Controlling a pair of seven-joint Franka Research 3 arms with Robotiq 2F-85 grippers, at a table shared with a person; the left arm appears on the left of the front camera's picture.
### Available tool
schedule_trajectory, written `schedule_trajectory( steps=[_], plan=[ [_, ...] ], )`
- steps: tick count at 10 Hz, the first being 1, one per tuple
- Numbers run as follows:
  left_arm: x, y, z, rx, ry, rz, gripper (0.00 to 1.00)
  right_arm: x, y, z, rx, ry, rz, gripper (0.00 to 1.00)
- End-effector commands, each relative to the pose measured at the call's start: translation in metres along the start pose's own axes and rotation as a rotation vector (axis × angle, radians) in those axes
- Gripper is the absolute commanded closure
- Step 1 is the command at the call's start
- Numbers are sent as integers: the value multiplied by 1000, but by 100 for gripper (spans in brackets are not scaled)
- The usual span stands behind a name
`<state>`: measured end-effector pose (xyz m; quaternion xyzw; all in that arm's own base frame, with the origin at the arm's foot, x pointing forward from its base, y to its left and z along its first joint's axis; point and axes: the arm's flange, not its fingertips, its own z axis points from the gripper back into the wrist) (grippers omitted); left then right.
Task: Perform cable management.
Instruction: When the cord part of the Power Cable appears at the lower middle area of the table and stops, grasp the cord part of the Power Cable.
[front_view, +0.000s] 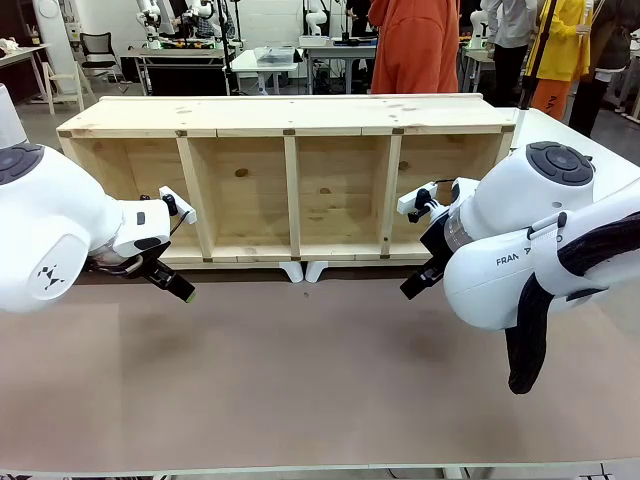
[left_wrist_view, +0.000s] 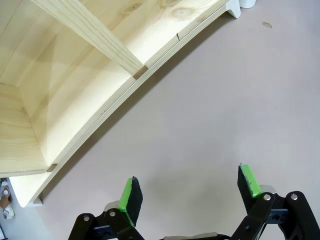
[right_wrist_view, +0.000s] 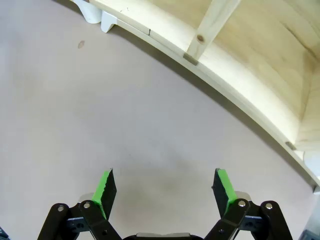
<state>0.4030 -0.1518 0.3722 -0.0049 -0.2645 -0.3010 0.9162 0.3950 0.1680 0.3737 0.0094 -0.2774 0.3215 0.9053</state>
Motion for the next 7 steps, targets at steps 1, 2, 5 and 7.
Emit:
schedule_trajectory(
  steps=[1,2,5,7],
  plan=[
    [0,1,0,-1,0,4,0,0,0,0,1,0,-2,0],
    [0,0,0,0,0,0,0,0,0,0,0,0,0,0],
    [2,6,53,34,-41,3,0,1,-4,45,-31,-49,0,0],
    [-12,9,91,71,-78,16,0,-7,-7,85,-70,-89,-16,0]
  ],
)
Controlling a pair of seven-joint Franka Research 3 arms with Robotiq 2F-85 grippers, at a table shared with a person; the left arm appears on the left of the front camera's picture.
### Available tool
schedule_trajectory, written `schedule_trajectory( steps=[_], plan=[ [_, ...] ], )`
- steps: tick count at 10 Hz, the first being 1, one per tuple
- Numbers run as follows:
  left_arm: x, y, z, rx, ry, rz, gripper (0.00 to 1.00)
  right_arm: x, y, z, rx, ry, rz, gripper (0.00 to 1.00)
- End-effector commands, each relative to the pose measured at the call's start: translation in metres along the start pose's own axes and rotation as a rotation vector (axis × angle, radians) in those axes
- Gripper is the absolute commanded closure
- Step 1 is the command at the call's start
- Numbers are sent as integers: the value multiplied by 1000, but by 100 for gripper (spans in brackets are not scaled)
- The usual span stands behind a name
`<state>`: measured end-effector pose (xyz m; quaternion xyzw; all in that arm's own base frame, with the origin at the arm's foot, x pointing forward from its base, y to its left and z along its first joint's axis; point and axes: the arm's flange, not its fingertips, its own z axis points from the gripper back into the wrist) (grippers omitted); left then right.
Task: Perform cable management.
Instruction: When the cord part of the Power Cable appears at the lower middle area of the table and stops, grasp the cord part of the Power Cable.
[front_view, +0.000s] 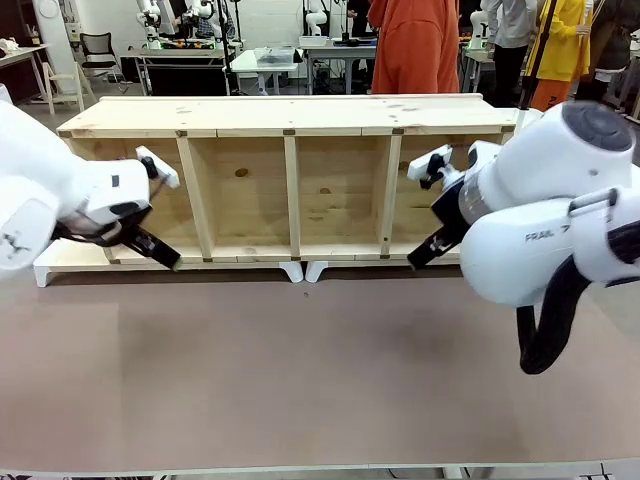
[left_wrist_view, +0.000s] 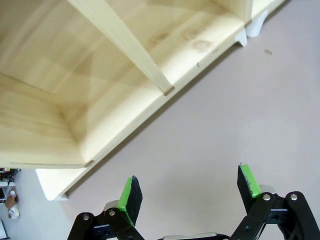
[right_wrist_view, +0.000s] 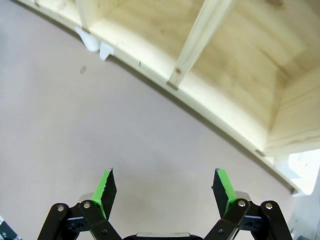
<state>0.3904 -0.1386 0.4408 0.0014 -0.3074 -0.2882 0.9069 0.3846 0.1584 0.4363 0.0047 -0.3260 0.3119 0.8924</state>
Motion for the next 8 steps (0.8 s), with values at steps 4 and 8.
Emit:
schedule_trajectory(
  steps=[4,8],
  plan=[
    [-64,-6,101,110,-74,28,0,-43,0,113,-131,-94,-43,0],
    [-105,-4,153,191,-174,82,0,-71,4,166,-213,-195,-85,0]
  ],
)
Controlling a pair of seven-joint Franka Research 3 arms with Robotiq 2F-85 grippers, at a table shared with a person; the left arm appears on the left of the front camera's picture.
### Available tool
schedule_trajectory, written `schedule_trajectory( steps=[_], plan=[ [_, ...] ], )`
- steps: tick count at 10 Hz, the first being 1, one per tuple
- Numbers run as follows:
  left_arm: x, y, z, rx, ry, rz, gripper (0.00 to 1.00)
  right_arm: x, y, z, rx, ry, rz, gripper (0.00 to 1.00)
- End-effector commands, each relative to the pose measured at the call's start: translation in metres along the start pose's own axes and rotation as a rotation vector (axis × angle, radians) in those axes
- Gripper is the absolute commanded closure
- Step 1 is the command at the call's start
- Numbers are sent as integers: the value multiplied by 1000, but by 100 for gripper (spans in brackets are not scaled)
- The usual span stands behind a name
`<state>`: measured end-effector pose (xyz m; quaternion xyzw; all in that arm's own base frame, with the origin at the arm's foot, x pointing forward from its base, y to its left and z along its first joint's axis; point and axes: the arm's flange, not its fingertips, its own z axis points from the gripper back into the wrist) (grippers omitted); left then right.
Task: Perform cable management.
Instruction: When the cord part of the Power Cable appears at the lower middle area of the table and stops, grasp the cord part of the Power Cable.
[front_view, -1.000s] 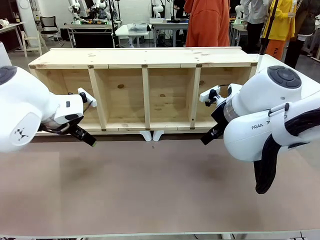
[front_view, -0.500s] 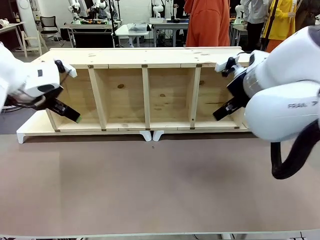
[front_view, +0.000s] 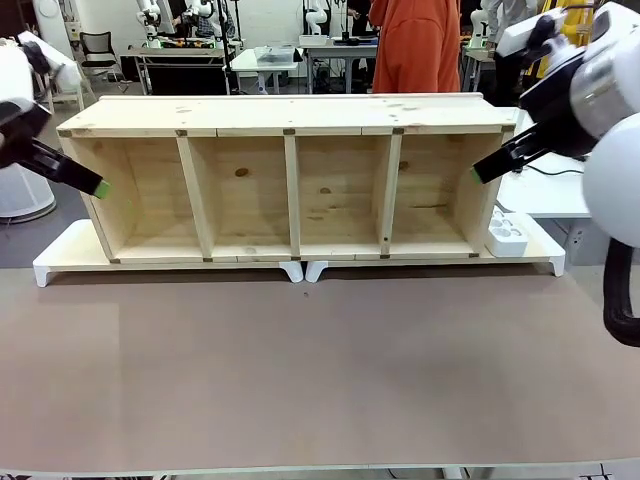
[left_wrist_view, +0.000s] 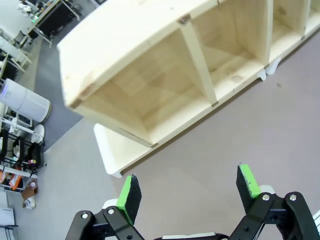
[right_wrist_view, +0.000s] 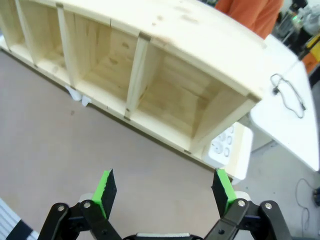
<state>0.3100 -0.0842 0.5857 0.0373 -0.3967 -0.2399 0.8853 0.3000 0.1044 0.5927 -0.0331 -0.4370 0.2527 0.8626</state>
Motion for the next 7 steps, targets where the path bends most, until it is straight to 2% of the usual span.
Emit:
schedule_trajectory(
  steps=[1,3,6,7],
  plan=[
    [-120,-28,14,60,-66,53,0,-93,26,12,-46,-12,-32,0],
    [-138,-26,26,79,-108,88,0,-103,25,19,-52,-30,-52,0],
    [-140,-29,19,97,-69,96,0,-105,26,17,-63,-21,-70,0],
    [-9,18,70,67,-96,72,0,-1,-6,37,-36,-33,-45,0]
  ],
)
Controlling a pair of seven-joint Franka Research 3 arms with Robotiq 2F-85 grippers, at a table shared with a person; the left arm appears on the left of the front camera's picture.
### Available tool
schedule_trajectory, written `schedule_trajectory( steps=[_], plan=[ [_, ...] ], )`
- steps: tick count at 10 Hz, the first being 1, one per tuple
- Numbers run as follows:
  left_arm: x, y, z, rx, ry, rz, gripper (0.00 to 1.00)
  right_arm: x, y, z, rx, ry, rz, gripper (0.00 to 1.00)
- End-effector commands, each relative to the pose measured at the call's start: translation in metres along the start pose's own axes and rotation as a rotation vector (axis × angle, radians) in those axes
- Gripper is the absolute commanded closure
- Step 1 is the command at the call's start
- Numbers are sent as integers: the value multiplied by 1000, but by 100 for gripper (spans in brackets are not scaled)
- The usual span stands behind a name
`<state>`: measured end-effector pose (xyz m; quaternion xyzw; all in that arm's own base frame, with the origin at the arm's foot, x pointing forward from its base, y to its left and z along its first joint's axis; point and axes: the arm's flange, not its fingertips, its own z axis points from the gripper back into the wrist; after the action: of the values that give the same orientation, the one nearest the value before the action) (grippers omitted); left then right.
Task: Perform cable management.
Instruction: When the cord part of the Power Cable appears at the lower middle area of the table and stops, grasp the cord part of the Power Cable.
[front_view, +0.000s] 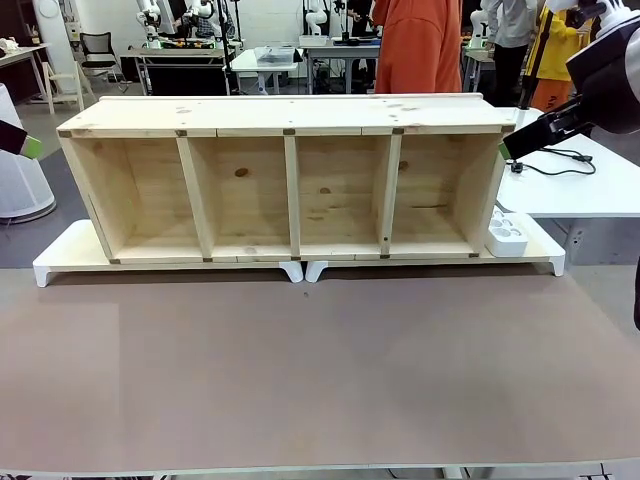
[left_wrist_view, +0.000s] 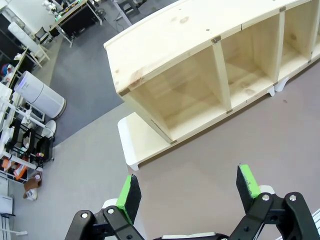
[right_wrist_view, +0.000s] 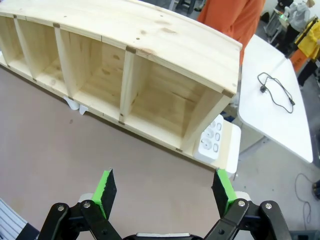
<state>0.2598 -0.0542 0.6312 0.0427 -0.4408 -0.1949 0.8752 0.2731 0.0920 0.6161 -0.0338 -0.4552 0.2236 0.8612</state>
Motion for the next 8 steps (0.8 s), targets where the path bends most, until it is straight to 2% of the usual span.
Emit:
schedule_trajectory(
  steps=[1,8],
  plan=[
    [2,0,-1,-1,-15,-2,0,0,0,0,1,-3,5,0],
    [2,0,-1,-1,-15,-2,0,0,0,0,1,-3,5,0]
  ],
)
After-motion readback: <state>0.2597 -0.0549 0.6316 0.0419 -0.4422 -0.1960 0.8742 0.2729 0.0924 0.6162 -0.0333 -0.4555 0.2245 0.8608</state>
